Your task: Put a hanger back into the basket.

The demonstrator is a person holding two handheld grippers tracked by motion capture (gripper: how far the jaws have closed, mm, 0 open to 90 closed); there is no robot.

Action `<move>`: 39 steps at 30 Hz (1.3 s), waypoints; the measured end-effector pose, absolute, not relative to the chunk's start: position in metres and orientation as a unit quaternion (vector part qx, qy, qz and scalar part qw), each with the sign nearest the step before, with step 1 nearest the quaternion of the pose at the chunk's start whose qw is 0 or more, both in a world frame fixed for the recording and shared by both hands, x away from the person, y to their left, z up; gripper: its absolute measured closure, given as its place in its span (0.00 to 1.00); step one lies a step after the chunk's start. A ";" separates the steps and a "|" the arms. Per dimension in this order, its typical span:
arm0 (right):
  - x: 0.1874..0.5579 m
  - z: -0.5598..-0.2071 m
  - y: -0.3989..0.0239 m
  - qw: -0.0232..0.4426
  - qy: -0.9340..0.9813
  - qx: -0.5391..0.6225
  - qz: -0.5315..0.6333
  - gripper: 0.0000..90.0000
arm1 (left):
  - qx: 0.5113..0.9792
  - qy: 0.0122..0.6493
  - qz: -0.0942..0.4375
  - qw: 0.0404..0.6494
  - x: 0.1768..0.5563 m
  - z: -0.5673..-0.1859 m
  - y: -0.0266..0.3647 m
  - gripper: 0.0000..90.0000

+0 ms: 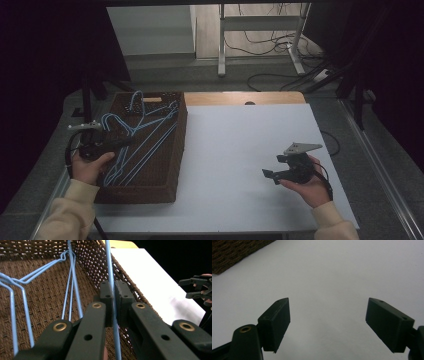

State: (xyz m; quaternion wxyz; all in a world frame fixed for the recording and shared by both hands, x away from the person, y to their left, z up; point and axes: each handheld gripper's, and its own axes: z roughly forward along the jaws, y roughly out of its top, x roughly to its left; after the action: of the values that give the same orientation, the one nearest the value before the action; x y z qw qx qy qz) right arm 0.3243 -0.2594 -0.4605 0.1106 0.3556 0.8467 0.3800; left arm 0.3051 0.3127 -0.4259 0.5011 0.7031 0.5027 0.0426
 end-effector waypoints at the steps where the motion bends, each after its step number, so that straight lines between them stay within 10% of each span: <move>1: 0.324 -0.460 -0.260 0.109 0.847 0.355 0.381 0.22 | 0.705 0.504 0.043 0.497 0.306 -0.427 0.312 0.95; 33: 0.323 -0.460 -0.258 0.113 0.850 0.352 0.375 0.22 | 0.720 0.538 0.030 0.437 0.324 -0.448 0.318 0.95; 39: 0.323 -0.460 -0.257 0.115 0.852 0.349 0.374 0.22 | 0.703 0.595 0.090 0.378 0.326 -0.452 0.324 0.76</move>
State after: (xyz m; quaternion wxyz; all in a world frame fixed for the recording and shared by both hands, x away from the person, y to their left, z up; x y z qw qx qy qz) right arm 0.3229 -0.2569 -0.4601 0.1148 0.3489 0.8516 0.3739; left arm 0.3264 0.3241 -0.4523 0.3782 0.7032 0.5953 0.0901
